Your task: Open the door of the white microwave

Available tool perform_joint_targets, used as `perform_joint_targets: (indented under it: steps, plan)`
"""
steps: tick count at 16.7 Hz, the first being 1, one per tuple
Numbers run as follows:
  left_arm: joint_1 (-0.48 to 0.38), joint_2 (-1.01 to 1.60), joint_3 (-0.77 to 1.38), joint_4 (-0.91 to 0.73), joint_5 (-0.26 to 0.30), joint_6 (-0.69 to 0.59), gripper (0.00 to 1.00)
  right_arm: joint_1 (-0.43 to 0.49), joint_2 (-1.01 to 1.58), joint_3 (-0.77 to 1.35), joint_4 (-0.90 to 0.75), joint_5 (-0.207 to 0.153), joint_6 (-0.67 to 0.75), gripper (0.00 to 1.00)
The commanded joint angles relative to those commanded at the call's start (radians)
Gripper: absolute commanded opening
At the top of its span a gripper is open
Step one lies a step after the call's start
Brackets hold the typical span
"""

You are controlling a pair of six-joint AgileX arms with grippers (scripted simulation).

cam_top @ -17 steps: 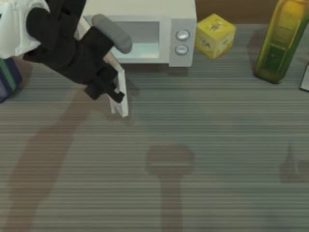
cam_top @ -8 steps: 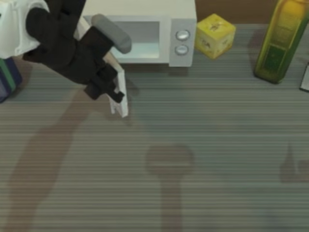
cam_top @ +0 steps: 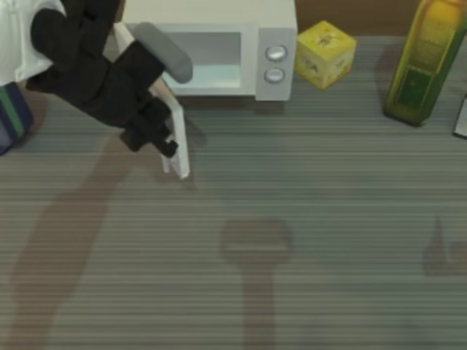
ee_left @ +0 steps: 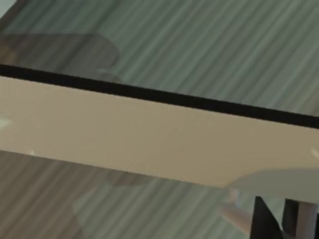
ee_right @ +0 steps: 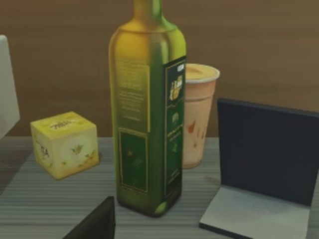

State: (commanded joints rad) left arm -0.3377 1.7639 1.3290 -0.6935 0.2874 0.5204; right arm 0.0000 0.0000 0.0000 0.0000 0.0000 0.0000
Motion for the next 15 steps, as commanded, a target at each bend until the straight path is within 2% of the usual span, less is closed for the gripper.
perform_joint_targets:
  steps: [5, 15]
  plan:
    - [0.052, -0.014, -0.006, -0.039, 0.054, 0.135, 0.00, 0.000, 0.000, 0.000, 0.000, 0.000, 0.000, 1.00]
    - [0.056, -0.016, -0.006, -0.041, 0.058, 0.142, 0.00, 0.000, 0.000, 0.000, 0.000, 0.000, 0.000, 1.00]
